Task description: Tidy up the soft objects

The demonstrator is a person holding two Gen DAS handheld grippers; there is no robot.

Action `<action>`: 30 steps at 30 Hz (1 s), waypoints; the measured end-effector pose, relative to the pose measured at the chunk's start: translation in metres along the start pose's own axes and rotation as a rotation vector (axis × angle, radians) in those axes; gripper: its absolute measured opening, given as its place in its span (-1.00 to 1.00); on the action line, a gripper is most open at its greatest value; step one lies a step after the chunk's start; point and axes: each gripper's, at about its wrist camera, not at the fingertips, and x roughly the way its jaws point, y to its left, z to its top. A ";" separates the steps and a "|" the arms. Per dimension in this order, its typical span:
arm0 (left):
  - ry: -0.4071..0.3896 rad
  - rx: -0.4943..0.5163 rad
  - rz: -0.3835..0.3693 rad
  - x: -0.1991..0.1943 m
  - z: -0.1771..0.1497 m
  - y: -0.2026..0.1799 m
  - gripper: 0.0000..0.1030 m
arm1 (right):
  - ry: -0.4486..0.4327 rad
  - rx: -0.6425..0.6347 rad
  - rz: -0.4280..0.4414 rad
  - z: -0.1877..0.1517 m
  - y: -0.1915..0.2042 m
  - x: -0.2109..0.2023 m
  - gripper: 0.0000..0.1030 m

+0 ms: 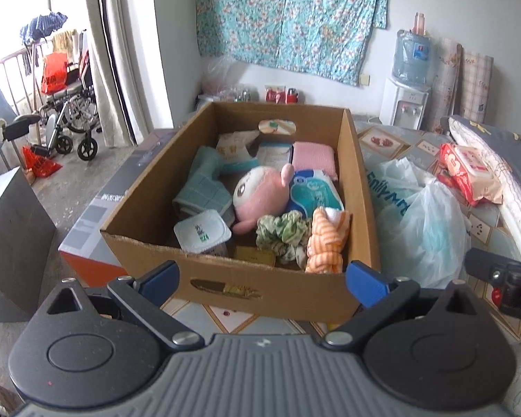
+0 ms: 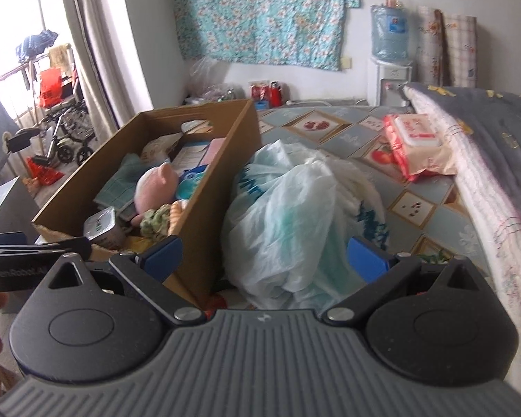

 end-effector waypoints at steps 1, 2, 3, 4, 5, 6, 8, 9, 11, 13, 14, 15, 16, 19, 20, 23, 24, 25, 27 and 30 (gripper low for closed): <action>0.005 0.002 0.003 0.001 0.000 0.000 1.00 | 0.008 -0.004 0.003 0.000 0.002 0.002 0.98; 0.008 0.005 0.005 0.001 -0.001 -0.001 1.00 | 0.013 -0.006 0.007 0.000 0.004 0.004 0.98; 0.010 0.006 0.007 0.002 -0.001 -0.001 0.99 | 0.019 -0.005 0.013 0.000 0.006 0.006 0.98; 0.012 0.006 0.008 0.002 -0.002 -0.001 1.00 | 0.026 -0.005 0.019 0.000 0.008 0.008 0.98; 0.013 0.006 0.009 0.003 -0.002 -0.001 0.99 | 0.032 -0.007 0.025 0.000 0.009 0.010 0.98; 0.016 0.005 0.009 0.003 -0.002 -0.001 1.00 | 0.037 -0.012 0.027 0.000 0.012 0.012 0.98; 0.020 0.007 0.006 0.004 -0.002 -0.002 1.00 | 0.044 -0.022 0.026 -0.001 0.015 0.015 0.98; 0.022 0.009 0.008 0.005 -0.003 -0.002 1.00 | 0.046 -0.029 0.023 -0.002 0.016 0.017 0.98; 0.024 0.015 0.021 0.006 -0.003 -0.003 0.99 | 0.050 -0.037 0.015 -0.002 0.019 0.019 0.98; 0.030 0.018 0.027 0.008 -0.004 -0.002 0.99 | 0.053 -0.041 0.009 -0.003 0.020 0.022 0.98; 0.035 0.018 0.027 0.009 -0.005 -0.001 0.99 | 0.055 -0.040 0.007 -0.003 0.019 0.023 0.98; 0.037 0.017 0.026 0.010 -0.005 -0.001 0.99 | 0.060 -0.040 0.005 -0.003 0.020 0.025 0.98; 0.039 0.018 0.027 0.010 -0.006 -0.001 0.99 | 0.064 -0.039 0.004 -0.004 0.019 0.025 0.98; 0.042 0.020 0.031 0.011 -0.006 0.000 0.99 | 0.069 -0.043 0.001 -0.005 0.020 0.028 0.98; 0.042 0.020 0.033 0.011 -0.006 0.000 0.99 | 0.069 -0.046 0.000 -0.005 0.020 0.028 0.98; 0.042 0.020 0.034 0.011 -0.006 0.001 0.99 | 0.068 -0.050 -0.003 -0.005 0.021 0.029 0.98; 0.042 0.020 0.034 0.011 -0.006 0.001 0.99 | 0.068 -0.052 -0.003 -0.005 0.021 0.029 0.98; 0.043 0.019 0.034 0.011 -0.006 0.001 0.99 | 0.068 -0.054 -0.004 -0.005 0.021 0.029 0.98; 0.043 0.019 0.036 0.012 -0.007 0.002 0.99 | 0.068 -0.054 -0.005 -0.005 0.022 0.029 0.98; 0.044 0.019 0.037 0.012 -0.007 0.002 0.98 | 0.068 -0.054 -0.008 -0.005 0.022 0.029 0.98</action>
